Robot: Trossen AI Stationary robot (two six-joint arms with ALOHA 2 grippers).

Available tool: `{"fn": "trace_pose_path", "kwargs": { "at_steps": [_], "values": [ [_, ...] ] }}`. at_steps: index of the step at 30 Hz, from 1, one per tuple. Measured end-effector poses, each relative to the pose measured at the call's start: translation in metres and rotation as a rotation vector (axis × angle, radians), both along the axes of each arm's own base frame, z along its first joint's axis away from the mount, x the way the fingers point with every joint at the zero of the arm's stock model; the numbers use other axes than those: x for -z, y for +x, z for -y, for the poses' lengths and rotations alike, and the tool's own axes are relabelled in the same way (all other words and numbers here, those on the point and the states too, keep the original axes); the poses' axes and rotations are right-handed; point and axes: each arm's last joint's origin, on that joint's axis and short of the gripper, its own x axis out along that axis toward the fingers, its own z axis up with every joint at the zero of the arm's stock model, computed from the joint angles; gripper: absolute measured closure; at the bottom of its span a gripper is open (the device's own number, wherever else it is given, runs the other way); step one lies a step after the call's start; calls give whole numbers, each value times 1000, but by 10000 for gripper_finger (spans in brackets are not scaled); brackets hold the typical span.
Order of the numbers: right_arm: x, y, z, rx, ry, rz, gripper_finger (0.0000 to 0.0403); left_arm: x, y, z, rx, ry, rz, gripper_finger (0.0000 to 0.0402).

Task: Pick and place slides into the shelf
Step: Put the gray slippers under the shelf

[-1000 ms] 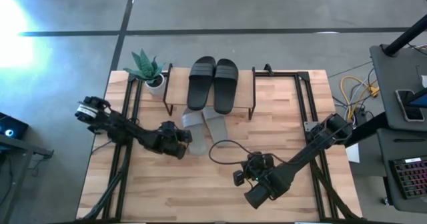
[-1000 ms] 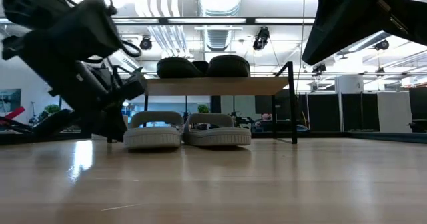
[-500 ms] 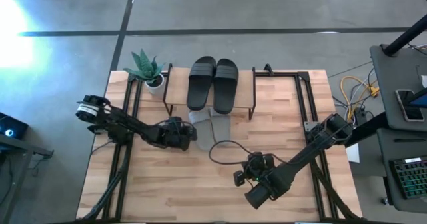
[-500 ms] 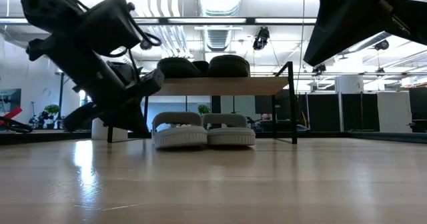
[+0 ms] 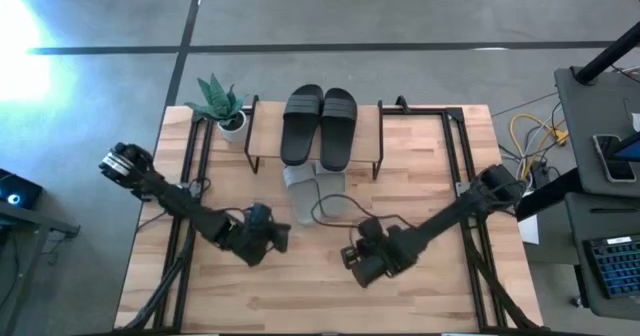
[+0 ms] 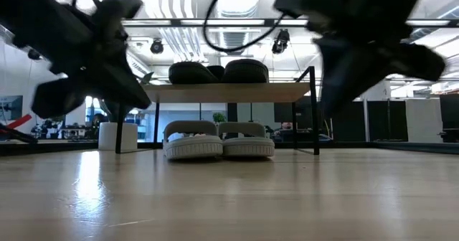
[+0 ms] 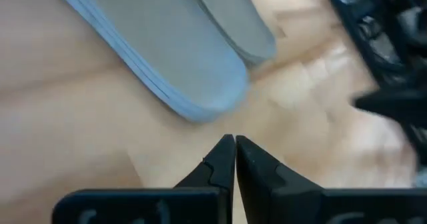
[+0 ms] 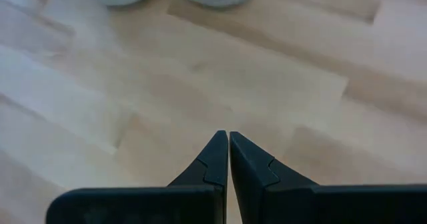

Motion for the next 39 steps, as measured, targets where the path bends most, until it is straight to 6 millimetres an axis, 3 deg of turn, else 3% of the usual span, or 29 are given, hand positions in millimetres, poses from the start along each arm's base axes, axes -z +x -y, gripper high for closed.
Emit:
{"fn": "trace_pose_path", "kwargs": {
  "at_steps": [8,15,24,39],
  "values": [
    [2,22,66,-23,-99,-139,394,1,-14,27,35,-78,28,402],
    [10,35,94,-67,-111,-177,394,0,-20,35,41,-90,45,402],
    [40,47,106,-92,-125,-248,394,0,-20,35,36,-85,52,402],
    [36,67,104,-163,-180,-75,394,2,-21,34,35,-72,35,402]
  ]
}}
